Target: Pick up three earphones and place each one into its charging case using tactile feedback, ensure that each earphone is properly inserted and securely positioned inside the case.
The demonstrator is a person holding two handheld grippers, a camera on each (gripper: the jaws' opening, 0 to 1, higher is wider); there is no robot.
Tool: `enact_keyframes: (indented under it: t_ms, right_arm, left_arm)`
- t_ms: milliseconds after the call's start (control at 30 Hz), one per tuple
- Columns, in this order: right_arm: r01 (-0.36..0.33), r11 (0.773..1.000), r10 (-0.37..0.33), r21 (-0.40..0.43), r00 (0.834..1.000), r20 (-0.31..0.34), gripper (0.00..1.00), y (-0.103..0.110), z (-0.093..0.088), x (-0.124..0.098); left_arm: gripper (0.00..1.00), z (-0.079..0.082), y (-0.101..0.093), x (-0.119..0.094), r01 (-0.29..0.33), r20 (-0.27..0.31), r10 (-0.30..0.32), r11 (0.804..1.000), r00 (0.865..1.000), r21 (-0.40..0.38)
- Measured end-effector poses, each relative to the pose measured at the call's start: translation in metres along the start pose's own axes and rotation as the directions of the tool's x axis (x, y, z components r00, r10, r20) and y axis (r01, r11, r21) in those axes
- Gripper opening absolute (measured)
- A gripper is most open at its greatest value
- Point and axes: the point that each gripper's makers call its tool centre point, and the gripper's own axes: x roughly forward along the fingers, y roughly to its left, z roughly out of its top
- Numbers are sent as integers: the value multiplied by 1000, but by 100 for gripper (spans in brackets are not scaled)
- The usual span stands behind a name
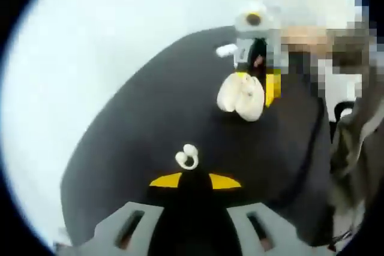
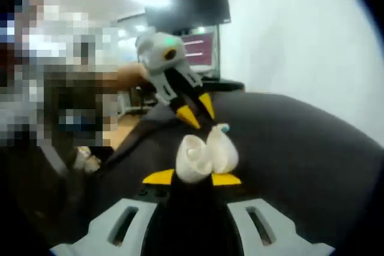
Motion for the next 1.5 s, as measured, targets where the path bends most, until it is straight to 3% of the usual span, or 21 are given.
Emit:
enact_keyframes:
  t_ms: [100, 167, 200, 267, 500, 667, 900, 1000, 1133, 1167, 1267, 1333, 1400, 1500]
  right_arm:
    - [0, 1000, 0, 1, 1000, 0, 22, 0, 0, 0]
    - [1, 1000, -1, -1, 1000, 0, 22, 1, 0, 0]
    - [2, 1000, -2, -2, 1000, 0, 22, 1, 0, 0]
    - [2, 1000, -2, -6, 1000, 0, 22, 1, 0, 0]
    - [-1, 1000, 1, -4, 1000, 1, 22, 1, 0, 0]
    - [-1, 1000, 1, -6, 1000, 1, 22, 1, 0, 0]
    - [2, 1000, -2, -10, 1000, 1, 22, 1, 0, 0]
    - [3, 1000, -3, -10, 1000, 1, 22, 0, 0, 0]
    - [4, 1000, -4, -12, 1000, 1, 22, 2, 0, 0]
    - [4, 1000, -4, -11, 1000, 1, 22, 2, 0, 0]
    - [4, 1000, -4, -11, 1000, 1, 22, 2, 0, 0]
    - [4, 1000, -4, -11, 1000, 2, 22, 2, 0, 0]
    - [4, 1000, -4, -11, 1000, 2, 22, 2, 0, 0]
    - [5, 1000, -5, -12, 1000, 2, 22, 2, 0, 0]
  left_arm:
    - [10, 5, 4, 6, -7, 55, 3, 997, 998, 76]
    - [10, 1, 2, 11, 16, 50, -21, 995, 999, 98]
    - [10, -1, 2, 14, 23, 43, -26, 998, 999, 66]
    - [7, 4, 2, 16, 43, 86, -44, 999, 995, 12]
    - [6, 5, 5, 18, 23, 142, -24, 1000, 990, 14]
    - [2, 8, 2, 16, 24, 109, -26, 999, 994, 24]
    - [2, 24, 2, -5, 38, 143, -39, 999, 989, 12]
    - [2, 21, -8, -13, 111, 107, -114, 993, 988, 35]
    - [2, 4, -23, -17, 186, -20, -185, 980, 982, 66]
    - [2, 1, -25, -17, 187, -46, -184, 979, 982, 84]
    - [3, 4, -34, -16, 181, -52, -177, 980, 983, 81]
    - [6, 11, -32, -13, 140, -24, -139, 989, 990, 39]
    - [6, 12, -30, -10, 110, -20, -109, 993, 994, 44]
    - [6, 9, -21, -8, 56, -36, -52, 993, 998, 103]
